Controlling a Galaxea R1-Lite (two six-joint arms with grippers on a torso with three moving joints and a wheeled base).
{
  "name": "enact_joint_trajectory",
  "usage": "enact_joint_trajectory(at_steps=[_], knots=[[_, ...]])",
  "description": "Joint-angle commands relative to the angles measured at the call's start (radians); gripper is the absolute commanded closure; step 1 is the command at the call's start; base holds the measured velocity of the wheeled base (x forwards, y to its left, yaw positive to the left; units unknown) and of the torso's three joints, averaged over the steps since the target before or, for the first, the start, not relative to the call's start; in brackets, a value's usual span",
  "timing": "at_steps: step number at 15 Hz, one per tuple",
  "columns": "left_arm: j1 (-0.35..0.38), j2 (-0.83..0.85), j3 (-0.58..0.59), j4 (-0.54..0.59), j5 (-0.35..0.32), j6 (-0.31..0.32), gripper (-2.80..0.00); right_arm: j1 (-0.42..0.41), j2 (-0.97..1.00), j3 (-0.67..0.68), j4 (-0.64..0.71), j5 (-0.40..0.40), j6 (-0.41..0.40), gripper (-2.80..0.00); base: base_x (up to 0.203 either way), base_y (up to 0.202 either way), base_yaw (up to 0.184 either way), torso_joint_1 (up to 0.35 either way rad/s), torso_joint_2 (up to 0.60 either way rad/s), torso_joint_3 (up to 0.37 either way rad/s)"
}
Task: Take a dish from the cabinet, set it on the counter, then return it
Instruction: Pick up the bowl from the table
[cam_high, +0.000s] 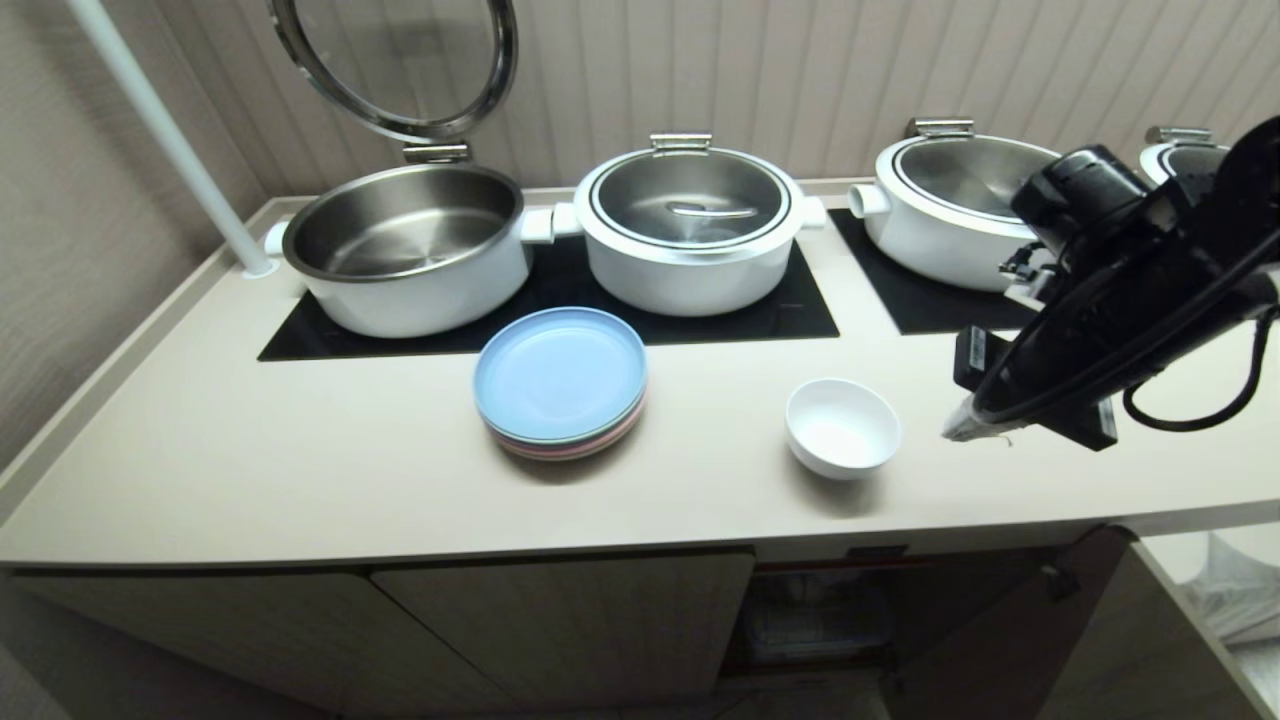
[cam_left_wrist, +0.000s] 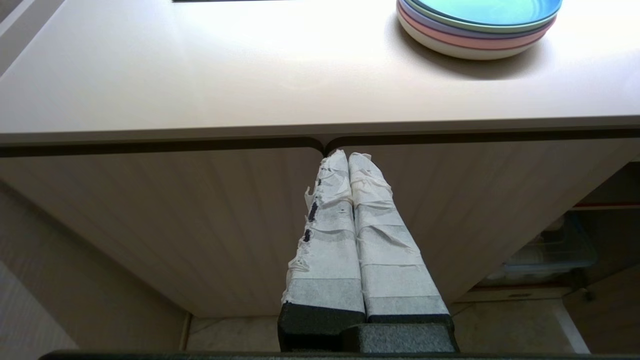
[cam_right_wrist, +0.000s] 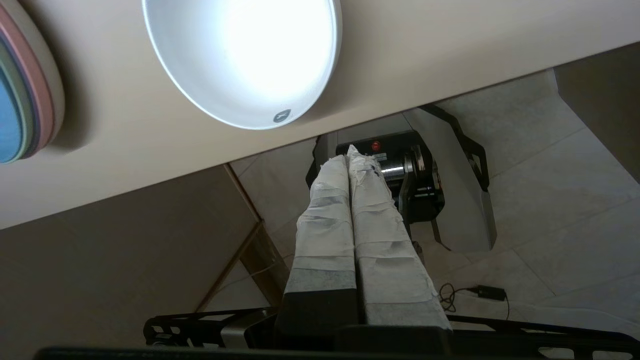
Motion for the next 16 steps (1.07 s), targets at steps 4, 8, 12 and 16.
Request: enact_joint_trajectory(at_steps=[4, 8, 12, 16], knots=[[0.001, 0.000, 0.000, 0.000, 0.000, 0.000, 0.00, -0.001, -0.071, 0.017, -0.001, -0.096, -0.035, 0.00, 0.000, 0.000, 0.000, 0.000, 0.00, 0.000], [0.000, 0.000, 0.000, 0.000, 0.000, 0.000, 0.00, -0.021, -0.191, 0.087, -0.083, -0.147, -0.122, 0.00, 0.000, 0.000, 0.000, 0.000, 0.00, 0.000], [0.001, 0.000, 0.000, 0.000, 0.000, 0.000, 0.00, -0.124, -0.385, 0.237, -0.166, -0.151, -0.239, 0.00, 0.000, 0.000, 0.000, 0.000, 0.00, 0.000], [-0.001, 0.000, 0.000, 0.000, 0.000, 0.000, 0.00, -0.213, -0.645, 0.508, -0.350, -0.151, -0.350, 0.00, 0.000, 0.000, 0.000, 0.000, 0.00, 0.000]])
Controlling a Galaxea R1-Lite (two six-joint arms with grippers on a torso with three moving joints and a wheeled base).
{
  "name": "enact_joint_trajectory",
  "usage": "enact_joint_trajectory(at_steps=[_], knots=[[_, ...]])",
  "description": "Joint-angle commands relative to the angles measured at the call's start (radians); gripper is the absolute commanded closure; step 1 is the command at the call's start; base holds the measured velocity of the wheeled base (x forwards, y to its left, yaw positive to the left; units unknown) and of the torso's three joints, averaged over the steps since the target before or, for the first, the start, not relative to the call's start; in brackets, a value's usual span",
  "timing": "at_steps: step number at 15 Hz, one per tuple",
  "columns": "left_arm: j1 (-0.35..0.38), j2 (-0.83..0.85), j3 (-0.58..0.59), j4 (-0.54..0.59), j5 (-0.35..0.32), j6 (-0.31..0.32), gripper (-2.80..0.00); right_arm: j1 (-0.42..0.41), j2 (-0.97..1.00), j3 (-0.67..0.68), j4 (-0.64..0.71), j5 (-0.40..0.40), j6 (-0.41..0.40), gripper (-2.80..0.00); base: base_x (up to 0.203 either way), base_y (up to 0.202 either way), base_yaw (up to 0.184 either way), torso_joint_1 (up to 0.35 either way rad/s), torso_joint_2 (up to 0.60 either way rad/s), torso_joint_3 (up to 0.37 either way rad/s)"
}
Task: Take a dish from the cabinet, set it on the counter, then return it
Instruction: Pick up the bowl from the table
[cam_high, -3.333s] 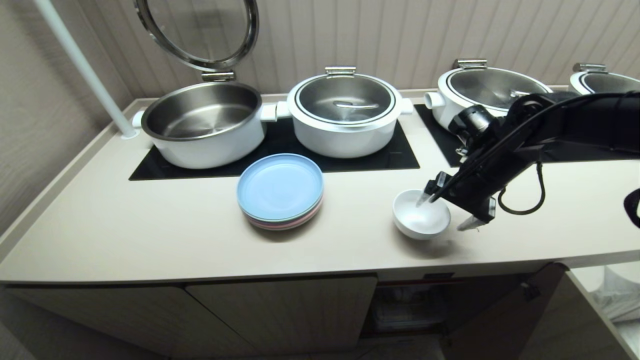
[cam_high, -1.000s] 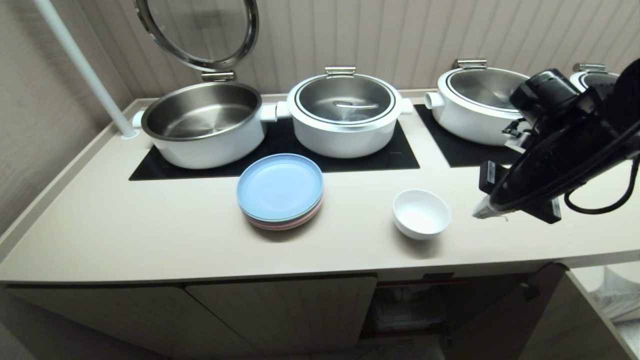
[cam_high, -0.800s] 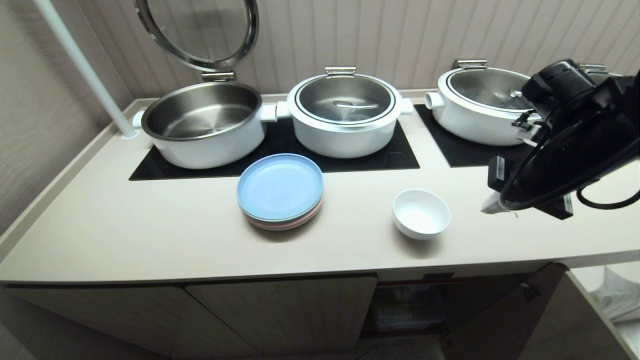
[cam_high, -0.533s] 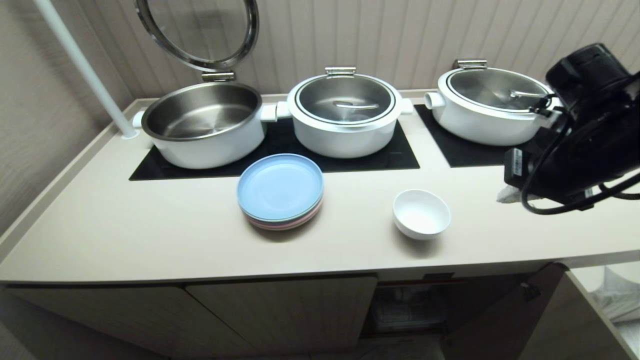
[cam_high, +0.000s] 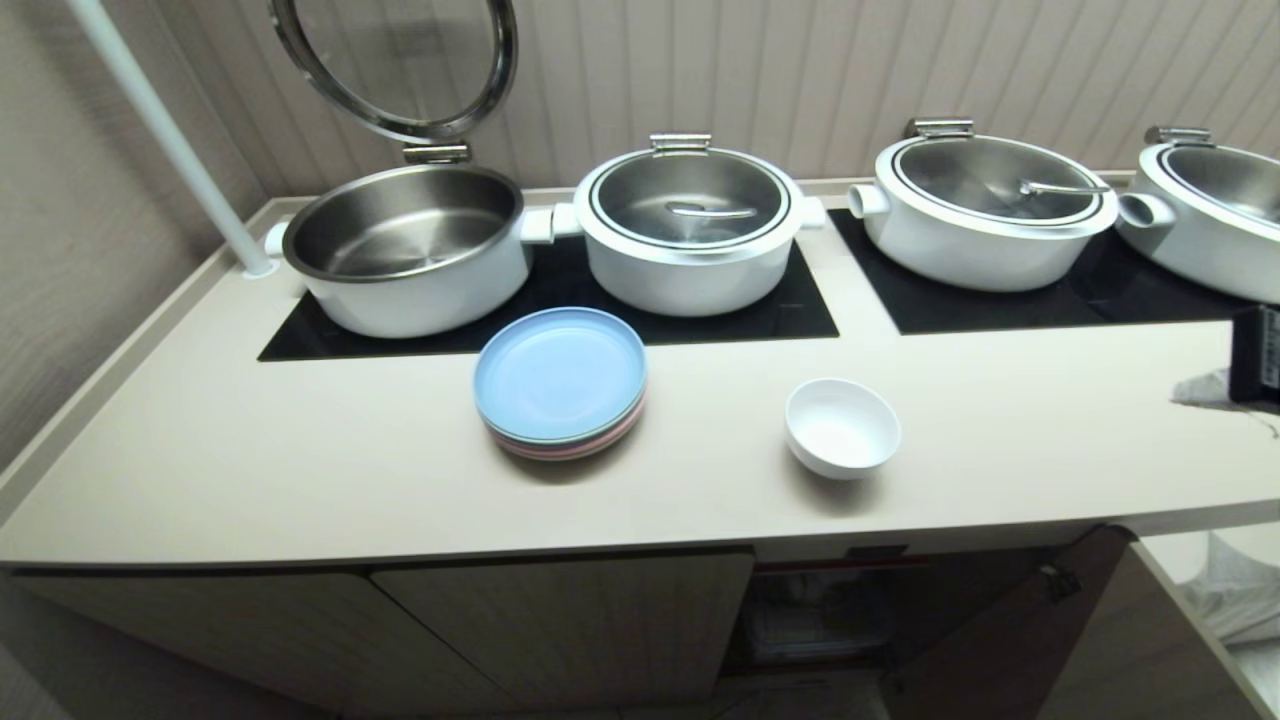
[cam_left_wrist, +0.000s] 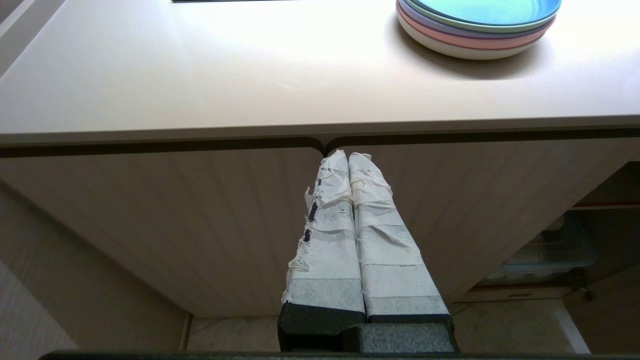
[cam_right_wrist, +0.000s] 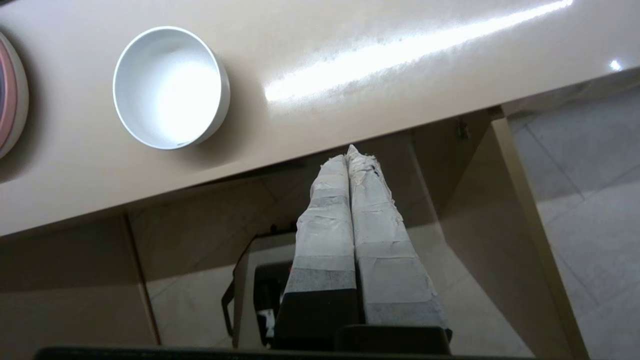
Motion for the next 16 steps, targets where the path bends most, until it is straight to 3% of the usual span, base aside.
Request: enact_joint_trajectory(at_steps=[1, 6, 9, 14, 16], knots=[[0.000, 0.000, 0.000, 0.000, 0.000, 0.000, 0.00, -0.029, -0.207, 0.161, -0.127, -0.001, -0.032, 0.00, 0.000, 0.000, 0.000, 0.000, 0.00, 0.000], [0.000, 0.000, 0.000, 0.000, 0.000, 0.000, 0.00, -0.045, -0.542, 0.443, -0.297, -0.053, -0.120, 0.00, 0.000, 0.000, 0.000, 0.000, 0.00, 0.000], [0.000, 0.000, 0.000, 0.000, 0.000, 0.000, 0.00, -0.068, -0.708, 0.678, -0.387, -0.061, -0.169, 0.00, 0.000, 0.000, 0.000, 0.000, 0.00, 0.000], [0.001, 0.000, 0.000, 0.000, 0.000, 0.000, 0.00, -0.082, -0.922, 1.118, -0.756, -0.059, -0.251, 0.00, 0.000, 0.000, 0.000, 0.000, 0.00, 0.000], [0.001, 0.000, 0.000, 0.000, 0.000, 0.000, 0.00, -0.076, -1.012, 1.216, -0.808, -0.060, -0.264, 0.00, 0.000, 0.000, 0.000, 0.000, 0.00, 0.000]])
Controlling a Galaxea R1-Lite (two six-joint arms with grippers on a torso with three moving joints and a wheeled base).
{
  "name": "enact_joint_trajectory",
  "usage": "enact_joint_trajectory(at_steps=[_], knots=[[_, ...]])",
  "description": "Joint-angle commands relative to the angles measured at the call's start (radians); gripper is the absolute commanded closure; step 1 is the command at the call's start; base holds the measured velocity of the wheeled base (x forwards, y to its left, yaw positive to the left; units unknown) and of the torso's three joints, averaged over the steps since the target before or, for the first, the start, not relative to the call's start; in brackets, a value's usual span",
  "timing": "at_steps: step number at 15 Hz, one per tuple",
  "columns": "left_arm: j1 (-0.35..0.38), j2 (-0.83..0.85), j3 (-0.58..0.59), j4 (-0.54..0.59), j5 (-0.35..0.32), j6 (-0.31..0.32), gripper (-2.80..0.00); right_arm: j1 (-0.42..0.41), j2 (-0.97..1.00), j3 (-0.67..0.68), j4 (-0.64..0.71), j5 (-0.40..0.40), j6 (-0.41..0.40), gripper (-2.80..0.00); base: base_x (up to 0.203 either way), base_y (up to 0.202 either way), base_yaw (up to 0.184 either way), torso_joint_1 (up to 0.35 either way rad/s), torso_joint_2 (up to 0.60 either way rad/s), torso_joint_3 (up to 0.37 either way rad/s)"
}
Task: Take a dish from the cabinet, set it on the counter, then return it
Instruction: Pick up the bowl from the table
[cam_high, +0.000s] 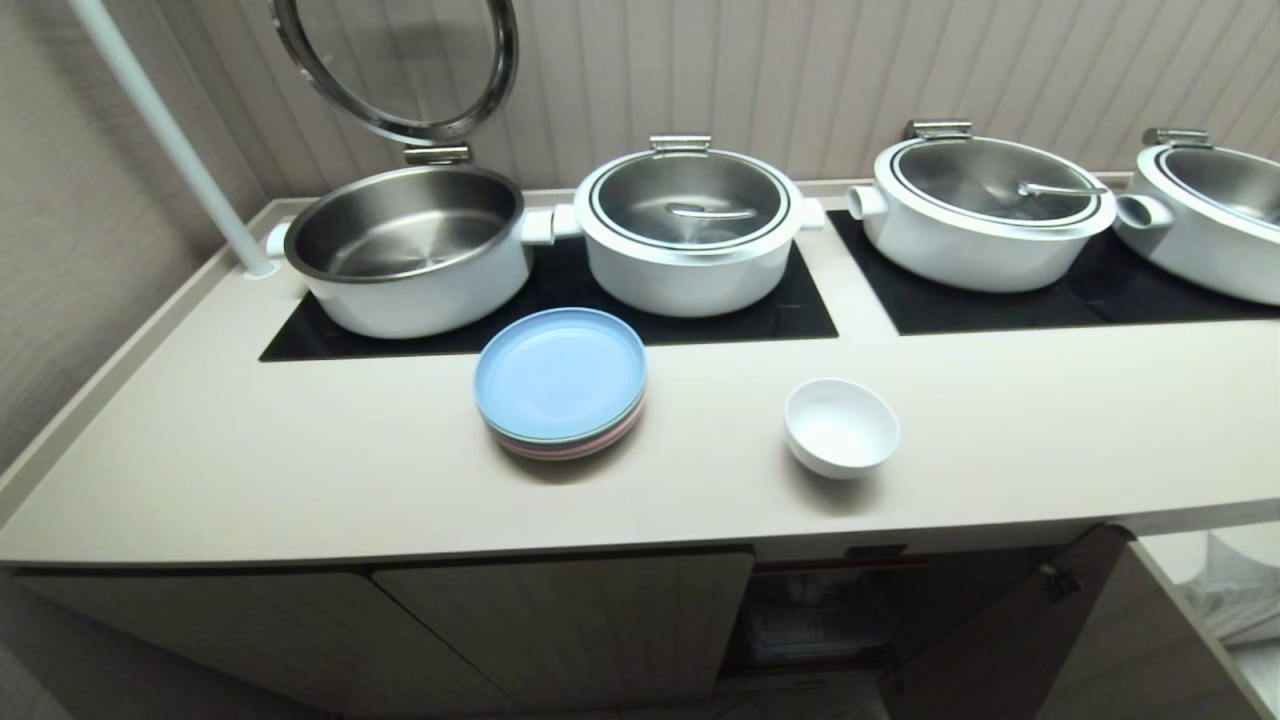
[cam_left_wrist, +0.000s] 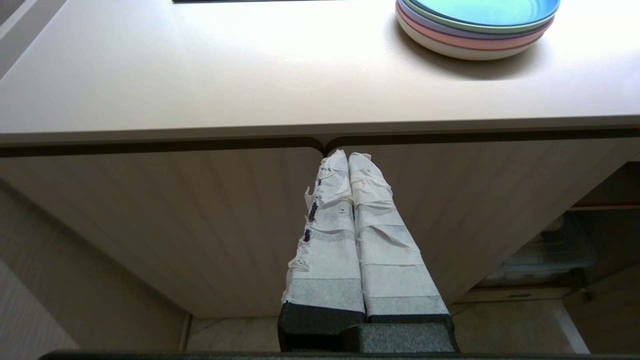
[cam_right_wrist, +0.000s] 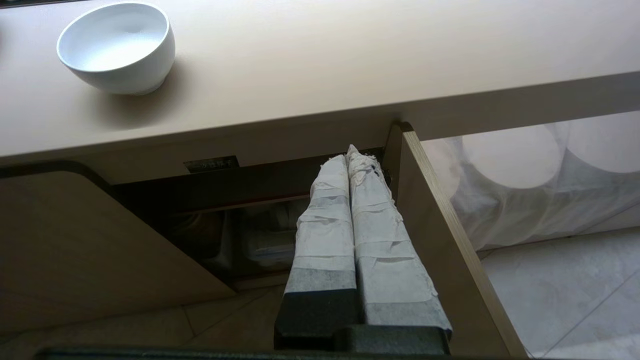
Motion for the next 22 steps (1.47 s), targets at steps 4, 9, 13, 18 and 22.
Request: enact_joint_trajectory(at_steps=[4, 9, 13, 18, 22], knots=[[-0.001, 0.000, 0.000, 0.000, 0.000, 0.000, 0.00, 0.005, -0.249, 0.121, 0.051, 0.015, -0.007, 0.00, 0.000, 0.000, 0.000, 0.000, 0.00, 0.000], [-0.001, 0.000, 0.000, 0.000, 0.000, 0.000, 0.00, 0.003, -0.375, 0.122, 0.174, 0.110, -0.007, 0.00, 0.000, 0.000, 0.000, 0.000, 0.00, 0.000], [-0.001, 0.000, 0.000, 0.000, 0.000, 0.000, 0.00, 0.003, -0.375, 0.122, 0.177, 0.110, -0.001, 0.00, 0.000, 0.000, 0.000, 0.000, 0.00, 0.000], [-0.001, 0.000, 0.000, 0.000, 0.000, 0.000, 0.00, 0.003, -0.375, 0.122, 0.179, 0.106, 0.001, 0.00, 0.000, 0.000, 0.000, 0.000, 0.00, 0.000], [0.000, 0.000, 0.000, 0.000, 0.000, 0.000, 0.00, 0.003, -0.375, 0.122, 0.178, 0.107, 0.005, 0.00, 0.000, 0.000, 0.000, 0.000, 0.00, 0.000]])
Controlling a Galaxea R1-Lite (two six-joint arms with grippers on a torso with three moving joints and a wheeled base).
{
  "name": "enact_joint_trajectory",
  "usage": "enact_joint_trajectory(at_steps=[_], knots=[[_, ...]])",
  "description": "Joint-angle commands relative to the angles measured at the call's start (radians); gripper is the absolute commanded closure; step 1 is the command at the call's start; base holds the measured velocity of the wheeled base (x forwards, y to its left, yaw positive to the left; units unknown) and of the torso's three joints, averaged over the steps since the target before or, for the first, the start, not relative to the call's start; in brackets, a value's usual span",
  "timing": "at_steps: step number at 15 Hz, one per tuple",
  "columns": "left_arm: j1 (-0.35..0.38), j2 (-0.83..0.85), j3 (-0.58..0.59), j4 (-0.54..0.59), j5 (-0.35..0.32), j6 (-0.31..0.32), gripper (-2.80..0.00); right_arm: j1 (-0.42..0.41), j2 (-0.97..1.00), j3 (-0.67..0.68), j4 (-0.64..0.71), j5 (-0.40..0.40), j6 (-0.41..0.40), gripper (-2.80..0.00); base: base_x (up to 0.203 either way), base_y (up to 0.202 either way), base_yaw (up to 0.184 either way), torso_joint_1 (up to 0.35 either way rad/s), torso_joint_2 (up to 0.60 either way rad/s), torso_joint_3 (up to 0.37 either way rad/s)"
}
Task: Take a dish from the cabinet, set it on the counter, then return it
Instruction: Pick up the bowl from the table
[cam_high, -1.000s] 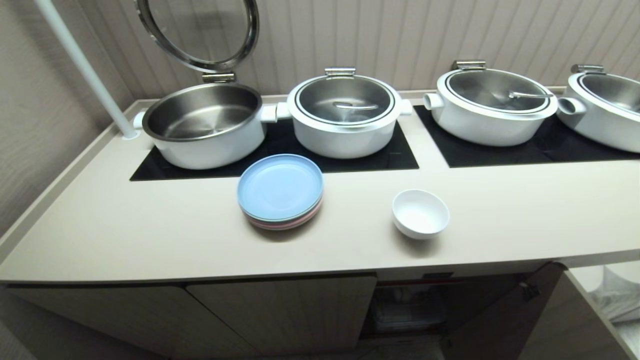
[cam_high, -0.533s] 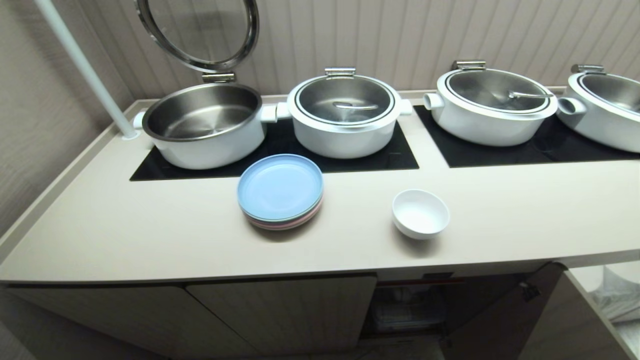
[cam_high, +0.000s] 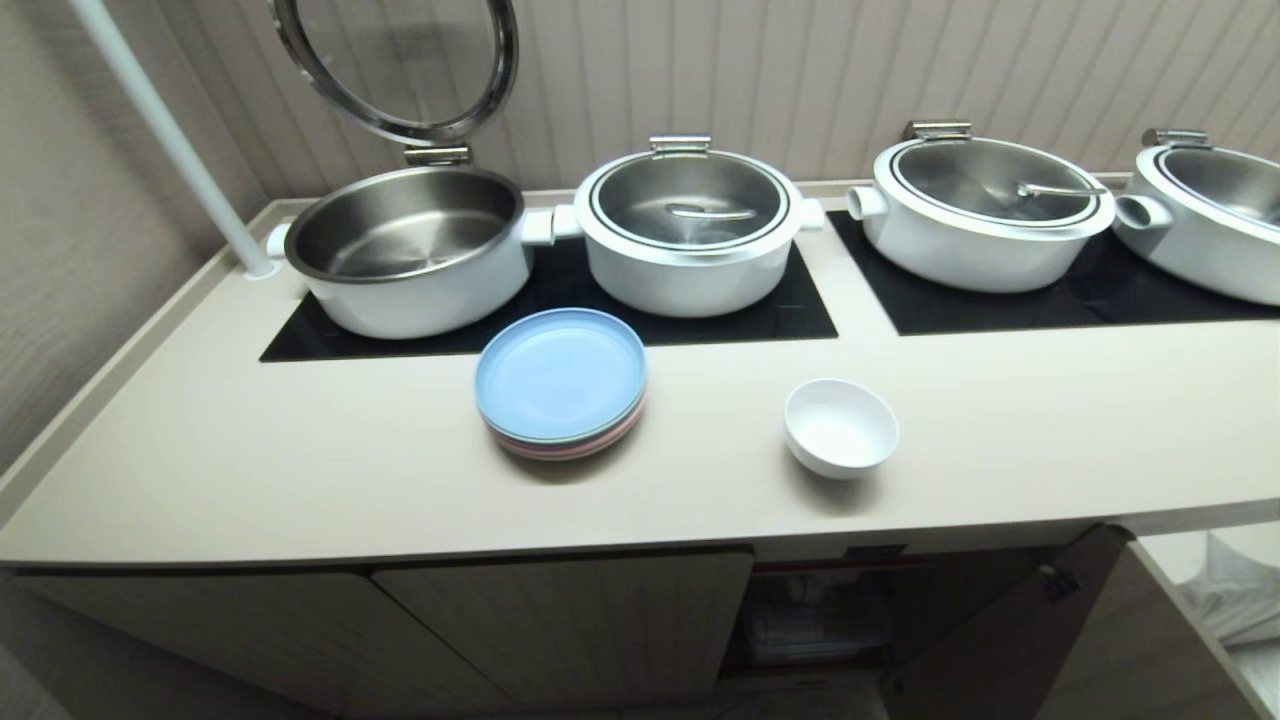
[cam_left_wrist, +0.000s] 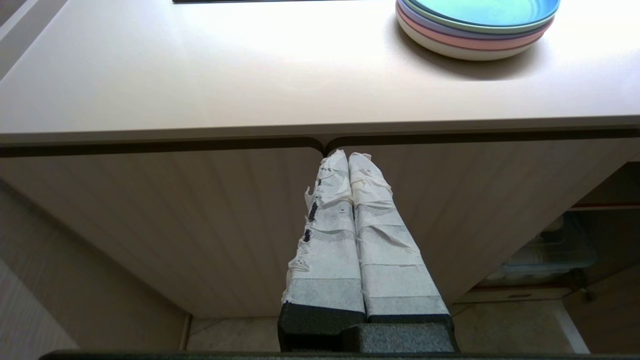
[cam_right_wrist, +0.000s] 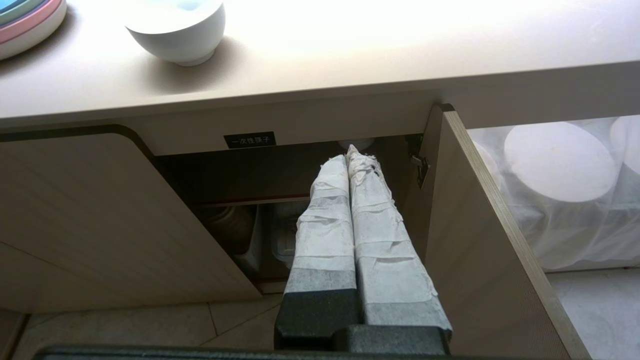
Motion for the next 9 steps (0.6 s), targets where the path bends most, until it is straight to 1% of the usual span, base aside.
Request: enact_joint_trajectory(at_steps=[1, 9], knots=[[0.001, 0.000, 0.000, 0.000, -0.001, 0.000, 0.00, 0.000, 0.004, 0.001, -0.002, 0.002, 0.001, 0.00, 0.000, 0.000, 0.000, 0.000, 0.00, 0.000], [0.001, 0.000, 0.000, 0.000, -0.001, 0.000, 0.00, -0.002, 0.009, -0.002, 0.004, -0.001, -0.013, 0.00, 0.000, 0.000, 0.000, 0.000, 0.00, 0.000]])
